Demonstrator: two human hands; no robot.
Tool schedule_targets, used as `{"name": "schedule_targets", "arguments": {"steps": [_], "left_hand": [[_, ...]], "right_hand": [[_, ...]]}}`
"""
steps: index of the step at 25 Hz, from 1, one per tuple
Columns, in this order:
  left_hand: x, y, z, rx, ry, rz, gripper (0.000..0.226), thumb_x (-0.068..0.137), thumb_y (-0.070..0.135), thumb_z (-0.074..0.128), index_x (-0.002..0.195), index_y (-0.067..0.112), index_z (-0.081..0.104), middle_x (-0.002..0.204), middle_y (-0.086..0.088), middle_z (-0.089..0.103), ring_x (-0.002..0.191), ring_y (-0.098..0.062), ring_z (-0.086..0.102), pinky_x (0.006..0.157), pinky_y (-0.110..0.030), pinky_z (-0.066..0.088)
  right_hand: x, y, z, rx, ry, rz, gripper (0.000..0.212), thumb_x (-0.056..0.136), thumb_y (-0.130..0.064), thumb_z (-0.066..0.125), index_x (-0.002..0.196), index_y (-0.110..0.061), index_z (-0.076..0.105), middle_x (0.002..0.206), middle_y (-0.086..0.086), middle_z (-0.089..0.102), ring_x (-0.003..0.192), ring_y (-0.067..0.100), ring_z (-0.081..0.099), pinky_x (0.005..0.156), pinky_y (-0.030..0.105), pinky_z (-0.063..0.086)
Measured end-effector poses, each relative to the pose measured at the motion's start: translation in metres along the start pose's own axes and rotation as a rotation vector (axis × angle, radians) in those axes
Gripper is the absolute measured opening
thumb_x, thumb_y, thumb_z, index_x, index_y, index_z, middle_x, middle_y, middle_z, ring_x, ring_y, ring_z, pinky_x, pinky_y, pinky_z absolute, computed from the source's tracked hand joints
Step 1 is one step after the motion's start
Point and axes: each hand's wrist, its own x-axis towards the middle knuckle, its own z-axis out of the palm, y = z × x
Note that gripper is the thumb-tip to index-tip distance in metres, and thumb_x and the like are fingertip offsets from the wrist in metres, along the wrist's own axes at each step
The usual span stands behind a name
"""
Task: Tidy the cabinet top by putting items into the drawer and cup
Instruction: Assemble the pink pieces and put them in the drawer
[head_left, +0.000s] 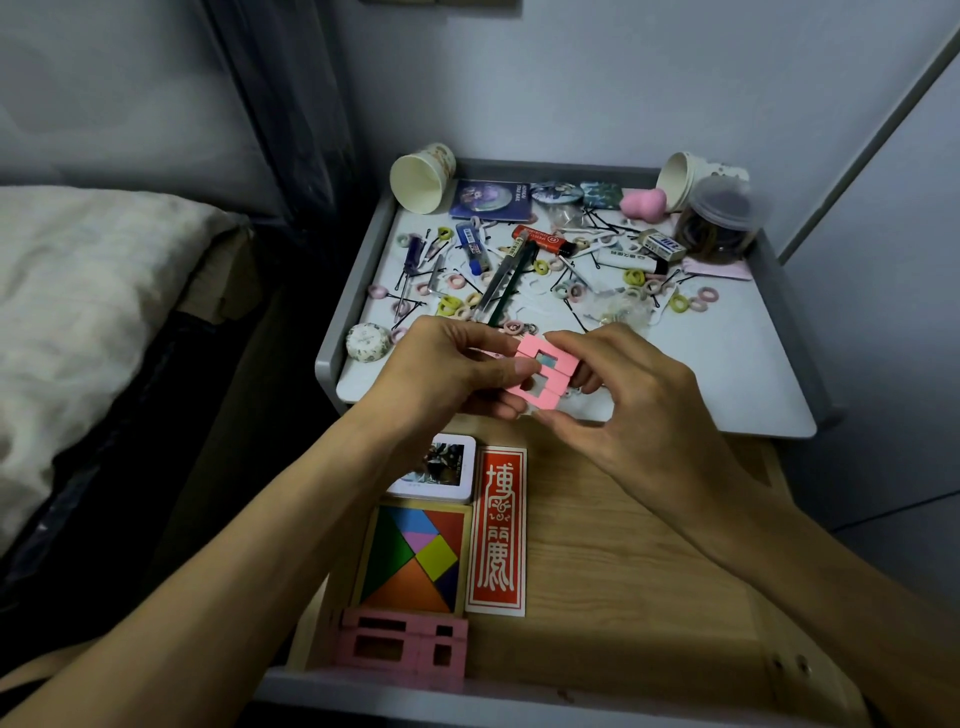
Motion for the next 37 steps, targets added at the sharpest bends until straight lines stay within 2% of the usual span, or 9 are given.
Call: {"name": "schedule_targets", "arguments": {"steps": [8, 12, 16, 17, 20, 24, 28, 32, 37], "left_hand": [[-0.004, -0.013, -0.016, 0.155, -0.133, -0.156, 0.012, 0.088, 0.003, 0.065, 0.098, -0.003, 0.067, 0.079, -0.014, 0.075, 0.068, -0.024, 0.072, 0.067, -0.029, 0.062], [-0.015, -0.021, -0.036, 0.305, -0.22, -0.279, 0.018, 0.094, 0.015, 0.062, 0.103, 0.0, 0.067, 0.085, -0.015, 0.075, 0.07, -0.026, 0.073, 0.064, -0.029, 0.061], [-0.015, -0.045, -0.071, 1.335, 0.187, -0.331, 0.029, 0.097, 0.033, 0.053, 0.113, 0.01, 0.062, 0.111, -0.015, 0.065, 0.093, -0.032, 0.066, 0.07, -0.034, 0.051], [-0.016, -0.05, -0.075, 1.473, 0.226, -0.377, 0.029, 0.098, 0.032, 0.051, 0.118, 0.012, 0.059, 0.115, -0.013, 0.061, 0.099, -0.032, 0.063, 0.07, -0.034, 0.047], [-0.012, -0.063, -0.071, 1.454, 0.122, -0.491, 0.025, 0.098, 0.019, 0.047, 0.117, 0.01, 0.059, 0.112, -0.011, 0.062, 0.102, -0.03, 0.064, 0.077, -0.036, 0.052], [-0.006, -0.072, -0.065, 1.441, 0.042, -0.424, 0.021, 0.096, 0.006, 0.046, 0.109, 0.004, 0.062, 0.077, -0.008, 0.053, 0.089, -0.027, 0.066, 0.078, -0.034, 0.056], [-0.001, -0.075, -0.067, 1.498, 0.018, -0.39, 0.024, 0.095, 0.007, 0.047, 0.115, 0.004, 0.061, 0.1, -0.012, 0.062, 0.1, -0.031, 0.065, 0.074, -0.034, 0.051], [0.003, -0.076, -0.068, 1.527, -0.011, -0.392, 0.02, 0.096, 0.008, 0.048, 0.109, 0.005, 0.063, 0.08, -0.005, 0.053, 0.093, -0.027, 0.066, 0.07, -0.033, 0.051], [0.001, -0.073, -0.066, 1.568, 0.007, -0.398, 0.024, 0.094, 0.005, 0.049, 0.114, 0.005, 0.061, 0.107, -0.011, 0.063, 0.098, -0.029, 0.065, 0.067, -0.032, 0.047]], "right_hand": [[-0.01, -0.009, 0.018, 0.018, -0.134, 0.022, 0.056, 0.071, -0.023, 0.083, 0.122, -0.008, 0.065, 0.099, 0.002, 0.061, 0.083, 0.004, 0.05, 0.07, 0.008, 0.039], [-0.024, -0.017, 0.03, 0.17, -0.252, 0.107, 0.057, 0.07, -0.028, 0.082, 0.123, -0.016, 0.065, 0.1, -0.004, 0.061, 0.087, 0.008, 0.058, 0.073, 0.021, 0.053], [-0.054, -0.027, 0.064, 0.225, -0.542, 0.086, 0.054, 0.075, -0.032, 0.079, 0.125, -0.022, 0.062, 0.108, -0.007, 0.06, 0.094, 0.005, 0.055, 0.084, 0.019, 0.047], [-0.06, -0.033, 0.077, 0.228, -0.621, 0.053, 0.051, 0.076, -0.033, 0.077, 0.124, -0.023, 0.063, 0.109, -0.008, 0.059, 0.094, 0.004, 0.054, 0.085, 0.016, 0.044], [-0.072, -0.048, 0.115, 0.269, -0.782, -0.049, 0.039, 0.081, -0.033, 0.073, 0.117, -0.021, 0.065, 0.107, -0.014, 0.052, 0.093, 0.0, 0.051, 0.084, 0.014, 0.044], [-0.076, -0.061, 0.145, 0.301, -0.897, -0.101, 0.025, 0.091, -0.031, 0.063, 0.114, -0.019, 0.063, 0.114, -0.003, 0.06, 0.098, 0.008, 0.061, 0.085, 0.029, 0.055], [-0.075, -0.061, 0.151, 0.218, -0.945, -0.191, 0.037, 0.092, -0.025, 0.063, 0.128, -0.021, 0.056, 0.125, 0.001, 0.054, 0.109, 0.015, 0.057, 0.092, 0.034, 0.053], [-0.069, -0.06, 0.155, 0.076, -0.977, -0.324, 0.05, 0.09, -0.012, 0.064, 0.138, -0.017, 0.048, 0.13, 0.008, 0.05, 0.113, 0.025, 0.056, 0.091, 0.04, 0.053], [-0.066, -0.06, 0.156, 0.051, -0.978, -0.376, 0.055, 0.09, -0.01, 0.063, 0.141, -0.014, 0.043, 0.13, 0.01, 0.052, 0.11, 0.025, 0.058, 0.089, 0.037, 0.053]]}}
